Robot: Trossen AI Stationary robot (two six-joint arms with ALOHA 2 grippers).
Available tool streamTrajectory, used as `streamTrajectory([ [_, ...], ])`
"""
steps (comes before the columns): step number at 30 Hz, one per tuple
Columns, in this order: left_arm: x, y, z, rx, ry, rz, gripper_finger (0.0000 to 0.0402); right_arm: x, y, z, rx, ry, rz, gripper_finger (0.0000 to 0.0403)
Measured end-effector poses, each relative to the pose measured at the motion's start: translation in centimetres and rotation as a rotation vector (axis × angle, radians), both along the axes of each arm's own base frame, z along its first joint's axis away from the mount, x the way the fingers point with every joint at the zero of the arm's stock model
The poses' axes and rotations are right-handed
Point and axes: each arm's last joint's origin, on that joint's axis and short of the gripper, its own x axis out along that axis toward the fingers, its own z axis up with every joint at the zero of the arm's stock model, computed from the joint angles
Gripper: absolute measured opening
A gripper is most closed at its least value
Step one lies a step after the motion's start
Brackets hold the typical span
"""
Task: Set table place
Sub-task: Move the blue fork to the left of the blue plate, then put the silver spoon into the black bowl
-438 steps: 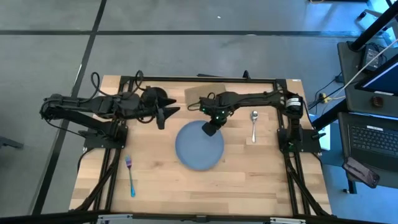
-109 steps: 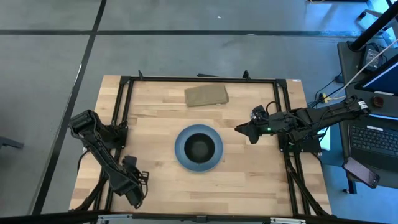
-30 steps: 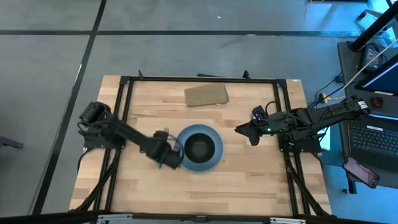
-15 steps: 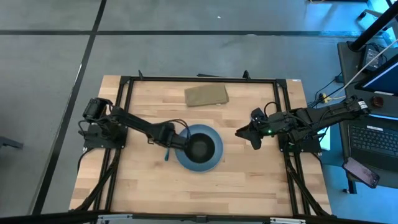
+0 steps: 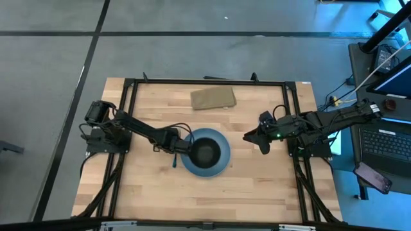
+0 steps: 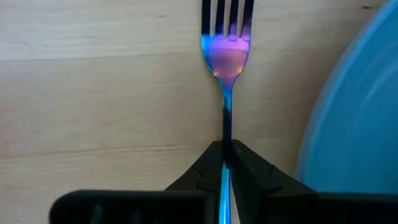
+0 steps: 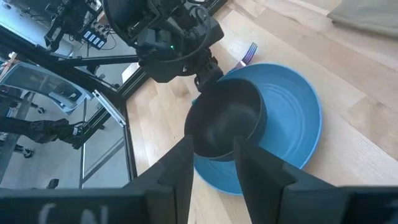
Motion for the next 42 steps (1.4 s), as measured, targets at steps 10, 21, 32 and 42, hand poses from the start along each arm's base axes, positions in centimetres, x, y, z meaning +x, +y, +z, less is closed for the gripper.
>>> streamTrajectory([
  [10,0.3,0.1,3.0,0.063,-0.032,-0.012,0.008,0.1,-0.4,0.0,0.004,0.0,-0.024,0.0118],
  [21,-0.6,-0.1,12.7,0.237,-0.124,-0.016,0.0104,-3.7,-1.7,-3.3,-0.009,0.445,-0.296,0.0118],
  [32,-1.6,1.5,19.8,0.509,-0.312,-0.03,0.0088,-5.1,-2.8,-11.9,-0.021,0.531,-0.618,0.0118],
  [42,-1.3,2.5,21.4,0.552,-0.312,-0.074,0.0077,-6.1,-3.8,-15.8,-0.034,0.515,-0.726,0.0118],
])
